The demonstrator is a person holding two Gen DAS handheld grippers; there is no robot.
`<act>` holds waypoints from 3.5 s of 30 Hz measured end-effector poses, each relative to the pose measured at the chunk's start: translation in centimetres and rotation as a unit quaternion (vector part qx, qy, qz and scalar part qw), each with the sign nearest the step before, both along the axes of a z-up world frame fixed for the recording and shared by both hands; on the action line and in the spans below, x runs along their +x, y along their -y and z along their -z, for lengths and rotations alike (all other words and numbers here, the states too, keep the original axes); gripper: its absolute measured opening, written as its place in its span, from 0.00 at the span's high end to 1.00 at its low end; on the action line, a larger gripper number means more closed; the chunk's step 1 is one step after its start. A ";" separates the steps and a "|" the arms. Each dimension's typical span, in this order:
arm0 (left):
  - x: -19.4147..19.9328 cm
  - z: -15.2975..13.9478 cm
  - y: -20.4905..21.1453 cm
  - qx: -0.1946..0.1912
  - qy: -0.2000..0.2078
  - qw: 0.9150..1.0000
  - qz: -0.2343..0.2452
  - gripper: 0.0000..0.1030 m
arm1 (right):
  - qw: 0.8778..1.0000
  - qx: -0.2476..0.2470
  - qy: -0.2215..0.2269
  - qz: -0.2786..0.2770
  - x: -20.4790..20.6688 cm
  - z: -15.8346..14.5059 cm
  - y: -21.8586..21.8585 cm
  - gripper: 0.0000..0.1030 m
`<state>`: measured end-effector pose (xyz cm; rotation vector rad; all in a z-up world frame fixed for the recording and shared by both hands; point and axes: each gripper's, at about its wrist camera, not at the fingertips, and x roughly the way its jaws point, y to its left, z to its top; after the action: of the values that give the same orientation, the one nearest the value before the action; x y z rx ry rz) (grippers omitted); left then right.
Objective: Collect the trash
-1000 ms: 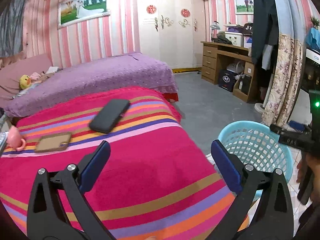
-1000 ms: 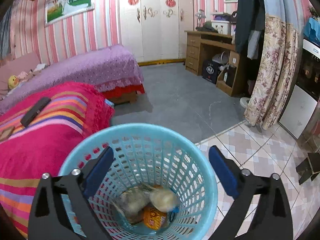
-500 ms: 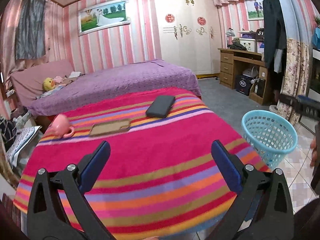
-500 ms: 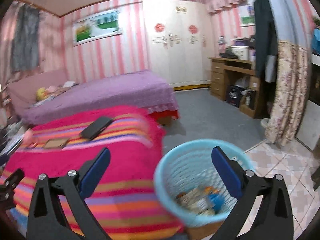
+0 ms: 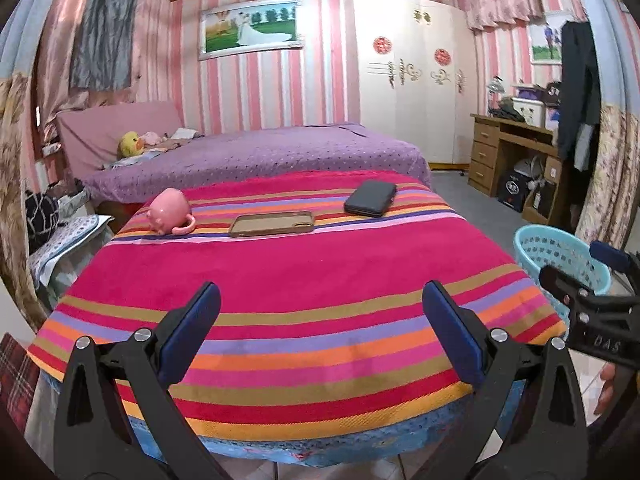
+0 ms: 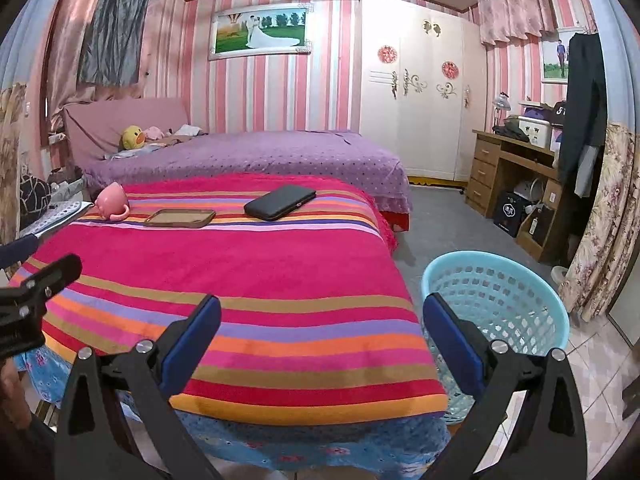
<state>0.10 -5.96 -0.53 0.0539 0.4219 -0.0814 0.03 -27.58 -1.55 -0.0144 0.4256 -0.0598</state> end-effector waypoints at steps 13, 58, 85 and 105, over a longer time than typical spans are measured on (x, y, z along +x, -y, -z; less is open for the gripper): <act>0.8 0.8 -1.2 -0.007 -0.009 1.000 -0.012 0.05 | 1.000 -0.018 0.024 -0.001 -0.5 -0.6 -1.0 0.04; -0.1 0.5 -0.5 0.000 0.014 1.000 -0.003 0.05 | 0.999 -0.027 0.044 0.000 -1.1 -1.2 -1.5 0.04; -0.1 0.3 -0.5 0.000 0.014 1.000 -0.002 0.05 | 0.999 -0.026 0.046 -0.001 -1.1 -1.1 -1.6 0.04; -0.1 0.0 -0.5 0.000 0.016 1.000 -0.002 0.05 | 0.999 -0.026 0.046 0.000 -1.1 -1.1 -1.6 0.04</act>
<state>-0.03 -5.45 -0.56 0.0537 0.3906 -0.0775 -1.09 -25.97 -0.45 -0.0624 0.3317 -0.0703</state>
